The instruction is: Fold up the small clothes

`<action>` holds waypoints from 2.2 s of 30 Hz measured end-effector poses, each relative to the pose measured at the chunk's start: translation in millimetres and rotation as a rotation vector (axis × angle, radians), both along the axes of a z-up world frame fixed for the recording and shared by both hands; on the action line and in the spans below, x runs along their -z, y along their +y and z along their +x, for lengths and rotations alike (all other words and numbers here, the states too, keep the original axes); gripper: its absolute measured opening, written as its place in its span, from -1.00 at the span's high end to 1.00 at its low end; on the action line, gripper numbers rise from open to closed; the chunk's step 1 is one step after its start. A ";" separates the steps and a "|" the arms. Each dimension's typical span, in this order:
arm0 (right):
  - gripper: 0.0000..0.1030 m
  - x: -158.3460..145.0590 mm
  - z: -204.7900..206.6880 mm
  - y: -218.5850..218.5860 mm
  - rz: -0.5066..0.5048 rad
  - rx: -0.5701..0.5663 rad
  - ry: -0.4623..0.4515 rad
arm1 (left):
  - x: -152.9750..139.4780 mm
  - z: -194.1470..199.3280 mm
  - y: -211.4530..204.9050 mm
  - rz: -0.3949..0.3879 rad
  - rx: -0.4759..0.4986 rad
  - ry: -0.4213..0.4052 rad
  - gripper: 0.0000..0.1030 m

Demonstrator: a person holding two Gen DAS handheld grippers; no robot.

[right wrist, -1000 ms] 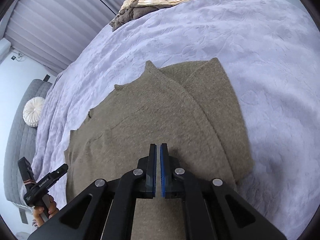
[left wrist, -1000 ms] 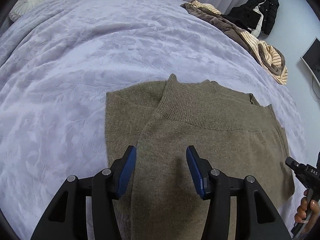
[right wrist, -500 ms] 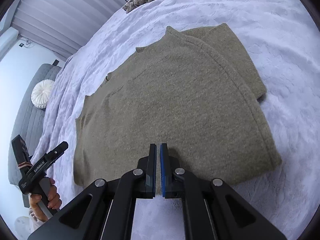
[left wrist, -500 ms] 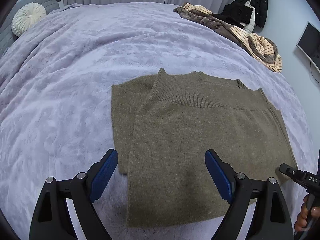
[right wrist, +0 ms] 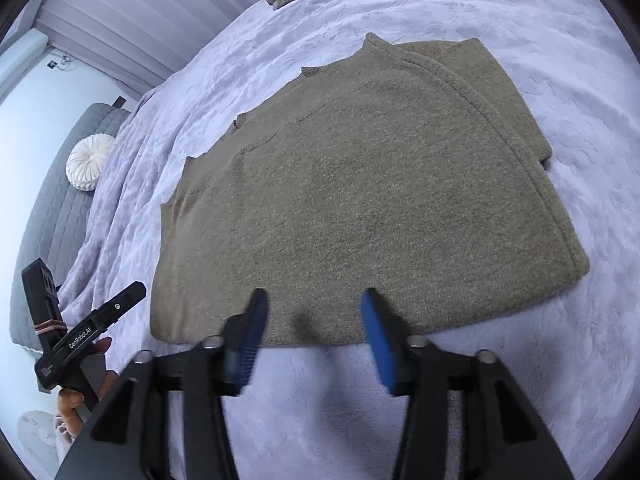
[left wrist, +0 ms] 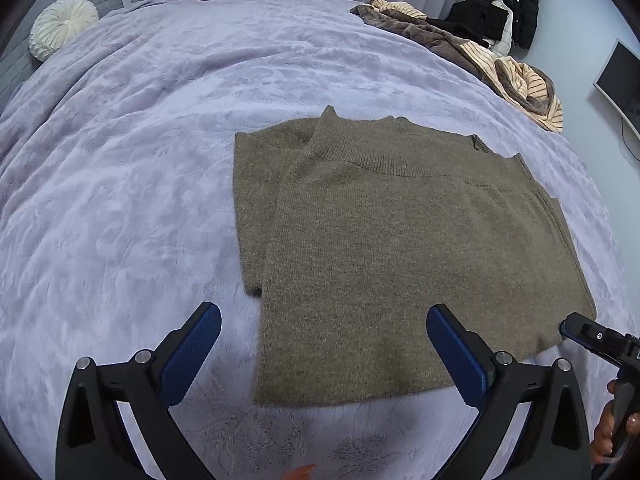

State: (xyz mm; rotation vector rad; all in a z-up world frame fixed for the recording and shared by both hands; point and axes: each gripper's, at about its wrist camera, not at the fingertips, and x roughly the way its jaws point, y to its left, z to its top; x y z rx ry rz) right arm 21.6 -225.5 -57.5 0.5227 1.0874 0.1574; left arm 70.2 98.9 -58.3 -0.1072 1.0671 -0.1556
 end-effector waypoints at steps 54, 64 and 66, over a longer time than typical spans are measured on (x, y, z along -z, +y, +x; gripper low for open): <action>0.83 15.4 63.3 128.5 0.589 -0.091 -0.083 | 72.2 85.8 74.7 -0.817 -0.030 0.250 -1.00; 0.75 49.2 49.4 142.4 0.434 -0.262 0.125 | 69.3 120.7 7.3 -0.522 0.063 0.276 -0.05; 0.75 43.9 40.6 139.2 0.339 -0.342 0.163 | 69.9 118.9 3.9 -0.488 0.077 0.255 0.02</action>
